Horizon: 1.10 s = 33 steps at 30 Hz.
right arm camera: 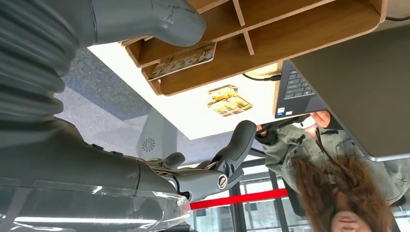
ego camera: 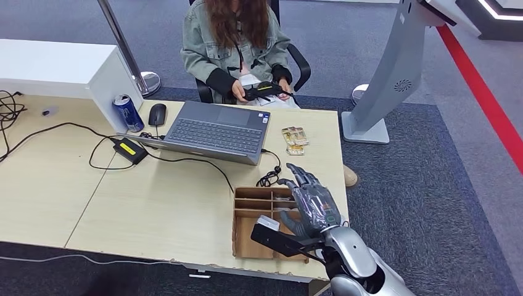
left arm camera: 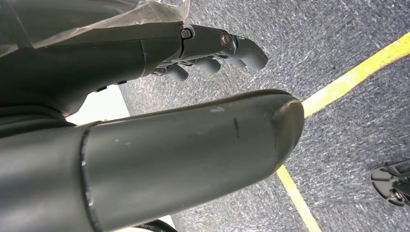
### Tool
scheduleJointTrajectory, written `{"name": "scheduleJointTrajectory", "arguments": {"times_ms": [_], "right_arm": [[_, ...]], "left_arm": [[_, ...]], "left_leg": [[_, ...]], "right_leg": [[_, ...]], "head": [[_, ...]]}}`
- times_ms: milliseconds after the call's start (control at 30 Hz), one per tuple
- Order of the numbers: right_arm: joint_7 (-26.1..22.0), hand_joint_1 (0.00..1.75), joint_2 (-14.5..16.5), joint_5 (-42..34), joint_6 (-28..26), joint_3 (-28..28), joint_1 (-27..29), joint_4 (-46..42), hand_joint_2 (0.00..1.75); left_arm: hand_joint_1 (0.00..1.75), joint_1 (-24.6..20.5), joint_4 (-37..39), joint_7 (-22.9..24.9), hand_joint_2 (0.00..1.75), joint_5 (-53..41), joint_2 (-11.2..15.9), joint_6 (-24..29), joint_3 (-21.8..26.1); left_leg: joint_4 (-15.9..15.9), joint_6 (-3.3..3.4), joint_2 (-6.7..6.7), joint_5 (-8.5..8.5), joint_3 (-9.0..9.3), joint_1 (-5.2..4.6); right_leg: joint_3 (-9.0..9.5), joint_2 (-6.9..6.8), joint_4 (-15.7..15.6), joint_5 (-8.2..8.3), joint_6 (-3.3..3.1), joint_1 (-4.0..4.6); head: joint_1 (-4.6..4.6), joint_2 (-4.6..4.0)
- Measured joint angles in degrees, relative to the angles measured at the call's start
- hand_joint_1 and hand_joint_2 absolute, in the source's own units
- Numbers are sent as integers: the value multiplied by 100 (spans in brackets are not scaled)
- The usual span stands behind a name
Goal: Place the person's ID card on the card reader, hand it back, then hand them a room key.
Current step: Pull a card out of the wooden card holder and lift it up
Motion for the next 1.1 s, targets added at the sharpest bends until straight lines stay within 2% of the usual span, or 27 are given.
{"name": "scheduleJointTrajectory", "arguments": {"times_ms": [800, 1100], "right_arm": [[50, 62, 13, -110, -7, 10, -15, 101, 175], [80, 54, 22, -174, -13, 5, -58, 177, 175]], "left_arm": [[0, 0, 0, 9, 0, 0, 0, 25, 8], [0, 0, -1, 13, 0, 0, 0, 25, 8]], "left_leg": [[0, 0, 0, 0, -1, 0], [0, 0, 0, 0, -1, 0]], "right_leg": [[0, 0, 0, 0, 0, 0], [0, 0, 0, 0, 0, 0]], "head": [[1, 0], [1, 0]]}}
